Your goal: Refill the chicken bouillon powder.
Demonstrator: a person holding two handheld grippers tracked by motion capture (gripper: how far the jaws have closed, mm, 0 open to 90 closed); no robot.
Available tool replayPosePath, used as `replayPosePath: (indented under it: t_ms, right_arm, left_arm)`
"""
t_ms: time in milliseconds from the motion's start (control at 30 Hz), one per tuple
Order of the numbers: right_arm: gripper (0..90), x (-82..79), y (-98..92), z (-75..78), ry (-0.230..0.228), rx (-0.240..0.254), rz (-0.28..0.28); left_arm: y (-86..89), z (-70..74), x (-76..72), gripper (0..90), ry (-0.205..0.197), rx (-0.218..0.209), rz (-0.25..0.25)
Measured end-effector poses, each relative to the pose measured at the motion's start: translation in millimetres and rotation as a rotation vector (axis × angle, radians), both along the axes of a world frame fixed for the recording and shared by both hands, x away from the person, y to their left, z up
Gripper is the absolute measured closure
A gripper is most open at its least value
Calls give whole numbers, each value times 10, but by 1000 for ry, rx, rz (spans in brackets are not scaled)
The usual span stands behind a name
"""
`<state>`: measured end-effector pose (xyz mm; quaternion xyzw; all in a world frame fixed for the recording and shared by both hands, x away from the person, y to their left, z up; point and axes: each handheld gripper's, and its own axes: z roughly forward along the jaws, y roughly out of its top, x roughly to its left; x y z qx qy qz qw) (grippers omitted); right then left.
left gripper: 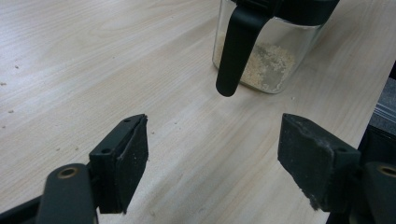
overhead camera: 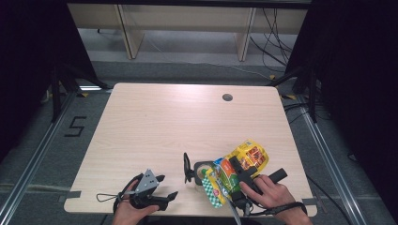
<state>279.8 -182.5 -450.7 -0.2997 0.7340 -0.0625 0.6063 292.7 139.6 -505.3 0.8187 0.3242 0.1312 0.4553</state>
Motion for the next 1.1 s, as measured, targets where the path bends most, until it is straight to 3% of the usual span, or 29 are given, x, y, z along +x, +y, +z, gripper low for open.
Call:
replayPosePath:
  t_ms: [67,100,200,233,267,333,500,600,700,733,767,833,867,933,1100]
  right_arm:
    - [506,0,4,1,-5,-7,0]
    - [506,0,1,3,-3,-5,2]
    - [507,-1,-5,2,0,-3,-7]
    - [507,-1,-6,2,-2,-4,-5]
    - [507,-2,-8,1,-2,-1,-3]
    - [506,1,-9,5,-4,-6,1]
    - [507,2,-15,4,-2,-5,-2]
    - [507,8,-23,3,-7,-3,-4]
    - [507,7,-28,22,-9,-9,-3]
    - [507,8,-28,25,-11,-11,-5]
    - [507,7,-29,26,-11,-13,-9]
    - [508,12,-21,35,-16,-14,4]
    - [507,14,-16,36,-15,-15,4]
    - [507,23,-2,39,-12,-17,7]
    - [507,17,8,25,5,-13,-1]
  left_arm:
    - [2,4,-2,243,0,6,-8]
    - [17,12,7,242,-8,32,-18]
    - [-6,1,-5,242,0,-2,-8]
    - [-5,2,-6,243,0,-1,-9]
    - [17,12,5,243,-8,31,-17]
    - [0,2,2,243,-3,0,-5]
    - [-2,1,-2,243,2,-7,0]
    - [13,8,-7,242,8,24,-8]
    - [14,11,6,243,-4,28,-18]
    - [1,5,-4,243,0,6,-10]
    - [18,13,2,242,-5,32,-17]
    - [6,13,0,243,-4,10,-10]
    - [17,16,4,243,-6,28,-13]
    - [7,7,-4,242,-4,6,-9]
    - [4,12,-10,242,-3,6,-11]
